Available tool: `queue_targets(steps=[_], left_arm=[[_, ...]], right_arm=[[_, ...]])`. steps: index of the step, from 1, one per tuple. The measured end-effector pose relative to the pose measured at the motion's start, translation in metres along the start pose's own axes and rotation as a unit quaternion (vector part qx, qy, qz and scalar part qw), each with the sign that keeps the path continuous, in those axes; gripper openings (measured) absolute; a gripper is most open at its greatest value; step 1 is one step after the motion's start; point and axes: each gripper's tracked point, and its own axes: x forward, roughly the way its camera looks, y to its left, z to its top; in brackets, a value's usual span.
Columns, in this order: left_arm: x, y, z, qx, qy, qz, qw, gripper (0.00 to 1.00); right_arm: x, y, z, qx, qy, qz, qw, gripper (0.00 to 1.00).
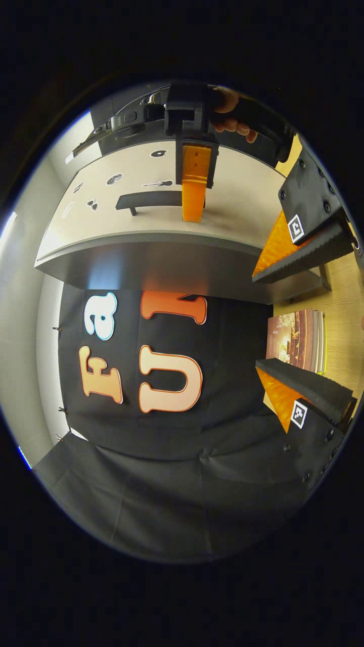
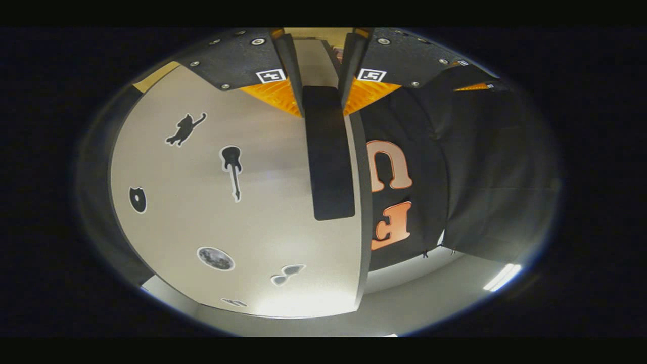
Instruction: Open the cabinet door with the right hand, grasp the bottle in the cabinet with the left hand and place it on the coaster, then close the cabinet door with the right hand.
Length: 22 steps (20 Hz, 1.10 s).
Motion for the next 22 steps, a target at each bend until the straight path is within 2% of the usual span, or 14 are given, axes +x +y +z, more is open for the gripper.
queue_targets(steps=[8, 10, 17, 18, 19, 20, 22], left_arm=[[0.005, -0.002, 0.002, 0.004, -0.001, -0.009, 1.000, 0.97], [0.004, -0.002, 0.002, 0.006, -0.003, -0.016, 1.000, 0.99], [0.007, -0.004, 0.008, 0.009, -0.009, -0.050, 0.999, 0.96], [0.007, -0.004, 0.007, 0.011, -0.007, -0.053, 0.999, 0.99], [0.007, -0.005, 0.006, 0.013, -0.005, -0.057, 0.998, 0.99], [0.005, -0.006, 0.007, 0.015, -0.003, -0.058, 0.998, 0.97], [0.001, -0.011, 0.010, 0.021, -0.006, -0.061, 0.998, 0.95]], right_arm=[[-0.001, 0.000, 0.001, -0.006, -0.002, 0.000, 1.000, 0.37], [-0.001, -0.003, 0.007, -0.010, -0.015, -0.009, 1.000, 0.43], [-0.014, -0.019, 0.017, -0.033, -0.032, -0.055, 0.997, 0.74], [-0.017, -0.021, 0.020, -0.033, -0.035, -0.062, 0.997, 0.77], [-0.021, -0.022, 0.021, -0.033, -0.038, -0.066, 0.997, 0.87], [-0.025, -0.023, 0.023, -0.034, -0.040, -0.068, 0.996, 0.84], [-0.033, -0.025, 0.025, -0.038, -0.041, -0.070, 0.996, 0.88]])
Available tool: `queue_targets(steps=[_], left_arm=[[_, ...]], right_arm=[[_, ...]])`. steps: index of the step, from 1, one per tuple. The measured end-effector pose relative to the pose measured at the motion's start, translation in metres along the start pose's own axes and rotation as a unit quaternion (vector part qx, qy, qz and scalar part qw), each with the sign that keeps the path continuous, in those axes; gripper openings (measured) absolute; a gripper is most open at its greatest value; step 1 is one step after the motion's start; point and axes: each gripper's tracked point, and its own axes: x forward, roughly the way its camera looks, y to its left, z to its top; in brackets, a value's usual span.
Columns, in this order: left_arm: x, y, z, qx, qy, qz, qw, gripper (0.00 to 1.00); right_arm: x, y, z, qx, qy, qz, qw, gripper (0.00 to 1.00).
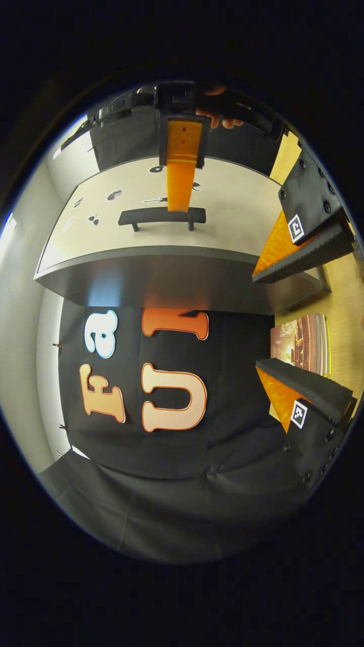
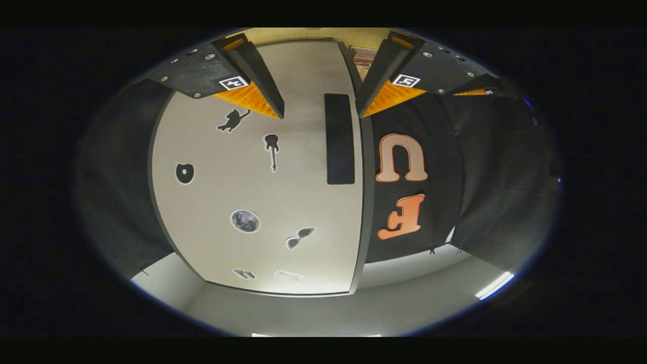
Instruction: Open the cabinet door with the right hand, grasp the bottle in the cabinet with the left hand and place it on the coaster, then close the cabinet door with the right hand.
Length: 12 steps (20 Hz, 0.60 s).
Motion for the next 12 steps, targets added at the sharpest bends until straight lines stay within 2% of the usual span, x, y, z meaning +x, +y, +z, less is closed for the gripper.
queue_targets(steps=[3, 4, 6, 12], left_arm=[[-0.009, -0.011, 0.009, 0.002, -0.009, 0.001, 1.000, 0.94], [-0.013, -0.018, 0.013, 0.001, -0.012, 0.001, 1.000, 0.99], [-0.022, -0.030, 0.020, -0.003, -0.019, 0.006, 1.000, 0.95], [-0.054, -0.068, 0.028, -0.011, -0.026, 0.049, 0.998, 0.95]], right_arm=[[-0.014, -0.015, 0.005, -0.017, -0.005, -0.012, 1.000, 0.92], [-0.019, -0.019, 0.007, -0.021, -0.009, -0.013, 1.000, 0.92], [-0.027, -0.027, 0.009, -0.029, -0.013, -0.013, 0.999, 0.93], [-0.076, -0.069, 0.009, -0.055, -0.006, -0.001, 0.998, 0.93]])
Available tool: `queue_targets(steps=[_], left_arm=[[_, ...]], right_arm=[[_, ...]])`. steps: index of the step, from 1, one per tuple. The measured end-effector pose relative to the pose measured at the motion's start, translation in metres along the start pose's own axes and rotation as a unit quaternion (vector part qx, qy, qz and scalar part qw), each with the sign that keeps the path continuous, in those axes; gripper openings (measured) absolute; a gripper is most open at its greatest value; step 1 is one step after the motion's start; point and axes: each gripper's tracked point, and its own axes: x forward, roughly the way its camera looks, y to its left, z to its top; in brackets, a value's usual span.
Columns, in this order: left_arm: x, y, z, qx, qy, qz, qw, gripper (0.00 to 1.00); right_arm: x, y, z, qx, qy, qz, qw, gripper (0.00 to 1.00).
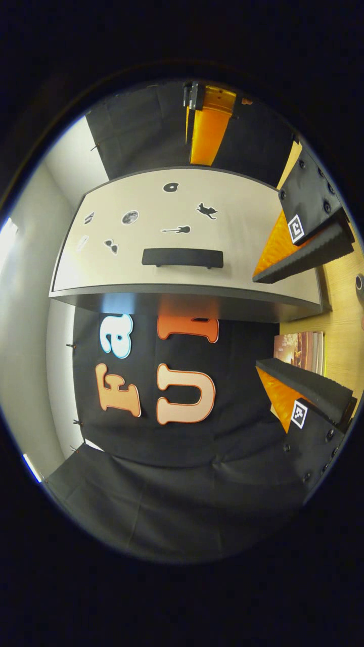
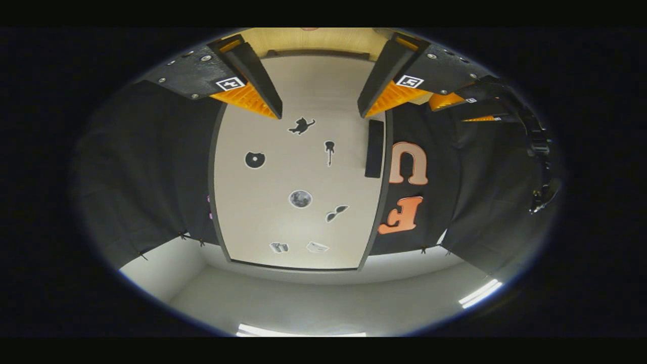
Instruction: Open the cabinet door with the right hand, grasp the bottle in the cabinet with the left hand and place it on the coaster, then close the cabinet door with the right hand.
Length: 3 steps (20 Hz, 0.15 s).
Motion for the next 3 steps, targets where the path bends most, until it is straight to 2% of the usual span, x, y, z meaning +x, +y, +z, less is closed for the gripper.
queue_targets(steps=[3], left_arm=[[-0.020, -0.011, 0.004, -0.003, -0.001, 0.018, 1.000, 0.95]], right_arm=[[-0.019, -0.014, -0.001, -0.005, 0.000, 0.009, 1.000, 0.93]])
